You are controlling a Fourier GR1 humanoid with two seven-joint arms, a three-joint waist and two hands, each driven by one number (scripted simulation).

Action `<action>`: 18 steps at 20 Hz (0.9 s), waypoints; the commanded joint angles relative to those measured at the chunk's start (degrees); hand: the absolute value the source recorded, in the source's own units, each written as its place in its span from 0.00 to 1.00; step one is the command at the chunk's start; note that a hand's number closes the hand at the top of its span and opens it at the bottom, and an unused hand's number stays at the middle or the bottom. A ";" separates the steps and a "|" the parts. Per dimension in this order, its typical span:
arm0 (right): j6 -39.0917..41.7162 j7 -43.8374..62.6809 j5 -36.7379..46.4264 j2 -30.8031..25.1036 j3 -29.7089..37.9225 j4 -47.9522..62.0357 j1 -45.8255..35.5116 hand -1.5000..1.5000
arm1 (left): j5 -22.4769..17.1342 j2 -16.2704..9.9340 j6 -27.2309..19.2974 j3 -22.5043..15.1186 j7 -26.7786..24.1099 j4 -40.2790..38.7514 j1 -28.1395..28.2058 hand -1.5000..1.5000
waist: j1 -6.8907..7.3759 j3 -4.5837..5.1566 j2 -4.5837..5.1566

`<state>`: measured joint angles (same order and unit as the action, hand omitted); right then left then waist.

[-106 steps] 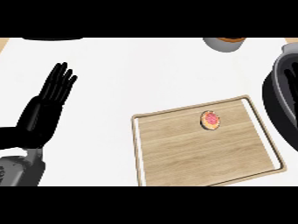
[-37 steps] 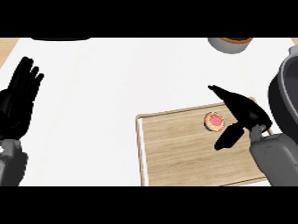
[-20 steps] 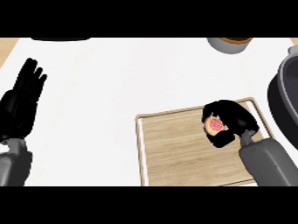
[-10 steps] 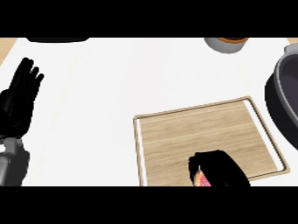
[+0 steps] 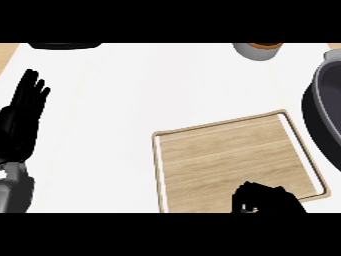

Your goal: Pick the cupcake from the tray and place it in the pot

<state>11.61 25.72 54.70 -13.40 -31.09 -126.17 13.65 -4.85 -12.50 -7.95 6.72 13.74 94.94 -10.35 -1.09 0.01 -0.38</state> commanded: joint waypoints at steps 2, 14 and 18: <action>-6.73 2.15 0.55 1.81 6.26 -13.35 2.62 1.00 | -0.57 0.03 0.59 0.98 -1.84 -0.02 2.45 0.50 | -0.36 0.02 -0.08; -5.34 3.05 -12.74 -1.49 33.93 -16.34 -5.49 1.00 | 1.09 -0.21 -0.83 0.02 2.46 0.84 -2.24 0.50 | 0.05 -0.07 0.27; -5.62 0.10 -18.64 0.14 39.89 -9.34 -9.15 1.00 | 0.14 0.01 0.16 0.42 1.65 0.18 -1.26 0.50 | 0.26 -0.10 0.34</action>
<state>3.74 26.33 50.79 -13.40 1.08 -132.67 5.80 -4.64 -12.19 -7.89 6.74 14.93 96.22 -10.51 -0.73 -0.05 -0.11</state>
